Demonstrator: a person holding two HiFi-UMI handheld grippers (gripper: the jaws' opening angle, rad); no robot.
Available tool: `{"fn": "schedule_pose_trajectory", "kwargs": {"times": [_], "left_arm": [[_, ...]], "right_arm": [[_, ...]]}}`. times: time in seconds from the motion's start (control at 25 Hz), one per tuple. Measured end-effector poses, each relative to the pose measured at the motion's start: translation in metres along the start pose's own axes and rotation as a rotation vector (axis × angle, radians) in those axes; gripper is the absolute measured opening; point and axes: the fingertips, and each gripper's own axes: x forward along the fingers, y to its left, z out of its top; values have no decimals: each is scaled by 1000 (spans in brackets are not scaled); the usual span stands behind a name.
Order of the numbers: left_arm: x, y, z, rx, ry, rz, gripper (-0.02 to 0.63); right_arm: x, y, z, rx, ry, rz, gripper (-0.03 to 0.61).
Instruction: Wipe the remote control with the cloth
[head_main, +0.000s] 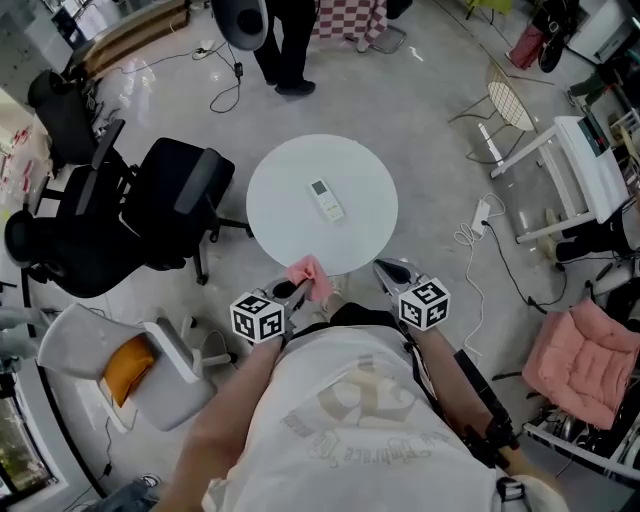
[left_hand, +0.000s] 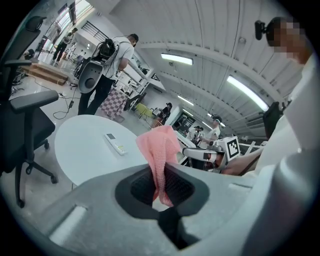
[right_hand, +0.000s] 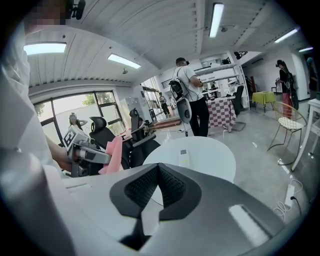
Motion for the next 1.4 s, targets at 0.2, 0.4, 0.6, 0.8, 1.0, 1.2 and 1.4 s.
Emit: {"fn": "schedule_pose_trajectory", "kwargs": {"times": [0.2,0.4,0.6,0.8,1.0,1.2,1.4], "left_arm": [[4,25,9,-31,21,52,18],[30,50,33,-50,47,69,18],[62,71,64,-44,80,78,18],[85,88,86,-45,128,106,18],[98,102,98,-50,183,142,18],[104,112,94,-64,255,153,18],[115,130,99,-50,314,154,18]], "right_arm": [[35,-5,11,-38,6,72,6],[69,-20,24,-119,65,149,6],[100,-49,31,-141,97,178,5],[127,-75,31,-75,113,178,5],[149,-91,20,-57,158,185,6],[165,-97,1,-42,233,185,6],[178,-108,-6,-42,286,128,8]]}}
